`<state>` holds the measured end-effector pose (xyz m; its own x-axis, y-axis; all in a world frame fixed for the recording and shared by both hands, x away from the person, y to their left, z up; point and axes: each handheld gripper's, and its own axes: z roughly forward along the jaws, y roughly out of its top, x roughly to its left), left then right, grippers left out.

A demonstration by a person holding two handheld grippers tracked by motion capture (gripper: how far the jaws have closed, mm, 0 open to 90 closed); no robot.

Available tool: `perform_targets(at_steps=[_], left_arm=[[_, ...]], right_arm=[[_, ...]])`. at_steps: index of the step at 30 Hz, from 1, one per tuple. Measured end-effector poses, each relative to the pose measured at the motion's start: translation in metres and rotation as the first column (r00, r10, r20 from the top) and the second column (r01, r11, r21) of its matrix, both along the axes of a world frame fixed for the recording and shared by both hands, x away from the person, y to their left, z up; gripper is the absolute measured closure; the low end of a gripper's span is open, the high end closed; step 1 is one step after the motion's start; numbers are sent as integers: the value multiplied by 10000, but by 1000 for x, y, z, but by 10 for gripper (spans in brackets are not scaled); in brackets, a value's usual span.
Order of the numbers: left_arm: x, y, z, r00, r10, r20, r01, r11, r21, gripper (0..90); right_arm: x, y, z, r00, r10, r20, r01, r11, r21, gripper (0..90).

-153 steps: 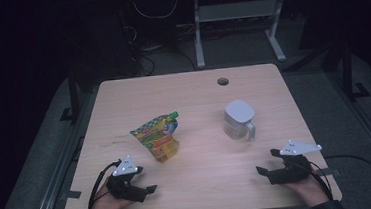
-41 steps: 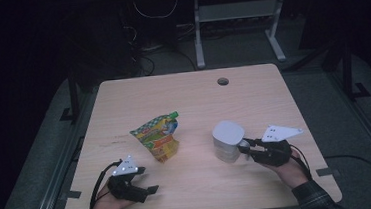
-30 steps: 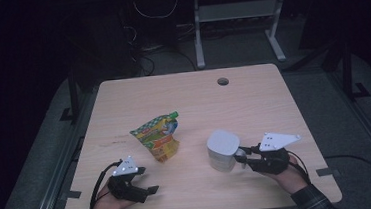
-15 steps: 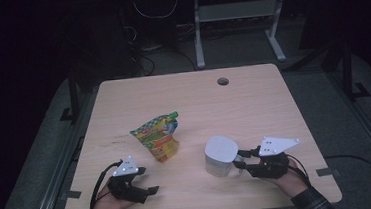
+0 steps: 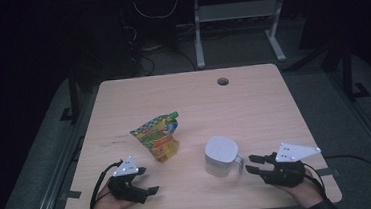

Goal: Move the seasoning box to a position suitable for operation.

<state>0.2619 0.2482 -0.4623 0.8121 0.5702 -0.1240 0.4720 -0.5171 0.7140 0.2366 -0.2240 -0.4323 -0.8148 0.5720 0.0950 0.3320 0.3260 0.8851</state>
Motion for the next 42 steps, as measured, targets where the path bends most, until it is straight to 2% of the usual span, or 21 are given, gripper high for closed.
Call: perform_targets(at_steps=[1,2,3,4,8,14,19,29,42], left_arm=[[0,0,0,10000,-14,2,14,10000,14,141],[0,0,0,10000,-10,0,10,10000,14,141],[0,0,0,10000,-3,-7,3,10000,9,141],[0,0,0,10000,-19,10,19,10000,15,141],[0,0,0,10000,-48,32,47,10000,25,140],[0,-1,0,10000,-67,29,67,10000,11,141],[0,-1,0,10000,-73,28,73,10000,-7,141],[0,-2,0,10000,-86,-7,86,10000,8,141],[1,-2,-1,9999,-156,3,156,9999,5,141]], right_arm=[[0,0,0,10000,0,0,0,10000,0,640],[-3,0,-1,9998,153,-89,-153,9999,-4,735],[-4,1,-1,9996,251,-153,-252,9997,-32,780],[-4,1,-1,9996,251,-153,-252,9997,-32,780],[-4,14,-5,9970,628,-448,-631,9980,-54,888],[-1,24,-9,9953,789,-566,-807,9963,-295,893],[2,23,-10,9955,712,-618,-737,9965,-384,895],[8,19,-9,9979,319,-572,-348,9980,-520,895],[32,15,-10,9990,-168,-418,137,9973,-727,895]])
